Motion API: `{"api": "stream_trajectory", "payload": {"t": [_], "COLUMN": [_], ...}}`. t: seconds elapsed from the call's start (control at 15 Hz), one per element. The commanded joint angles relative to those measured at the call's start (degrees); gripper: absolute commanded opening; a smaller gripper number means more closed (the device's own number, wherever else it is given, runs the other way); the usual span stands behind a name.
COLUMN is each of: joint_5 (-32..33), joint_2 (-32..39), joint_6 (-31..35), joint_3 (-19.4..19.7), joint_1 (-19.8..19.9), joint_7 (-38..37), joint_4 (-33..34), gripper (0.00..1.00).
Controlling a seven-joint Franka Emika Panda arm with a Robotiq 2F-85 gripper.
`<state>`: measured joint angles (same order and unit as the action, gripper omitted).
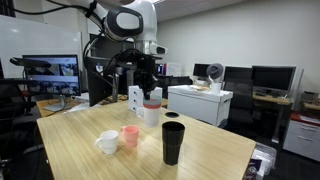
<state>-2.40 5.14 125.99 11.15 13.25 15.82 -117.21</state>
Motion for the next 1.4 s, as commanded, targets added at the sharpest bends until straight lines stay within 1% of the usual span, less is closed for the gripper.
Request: {"api": "stream_trajectory", "payload": {"t": [0.0, 0.2, 0.33, 0.4, 0.73, 0.93, 1.13, 1.33], "joint_5": [-0.9, -1.3, -0.5, 0.3, -1.1, 0.4, 1.5, 2.3], "joint_2": [-1.8, -1.5, -1.4, -1.3, 2.2, 4.5, 6.7, 6.8], "joint_6": [-0.3, -2.7, -2.6, -1.4, -4.3, -1.8, -0.9, 0.1], "joint_3": [-0.1, -0.2, -0.1, 0.0, 0.8, 1.7, 2.4, 2.8], "joint_1": [0.1, 0.1, 0.0, 0.0, 0.8, 1.3, 1.8, 1.7], "joint_7": [3.4, 4.8, 4.2, 3.6, 2.5, 1.0, 0.1, -0.6], "joint_4": [-4.3, -5.1, -5.6, -6.0, -3.7, -3.5, -3.0, -2.2], "gripper": [0.04, 0.04, 0.04, 0.04, 0.04, 0.04, 0.04, 0.04]}}
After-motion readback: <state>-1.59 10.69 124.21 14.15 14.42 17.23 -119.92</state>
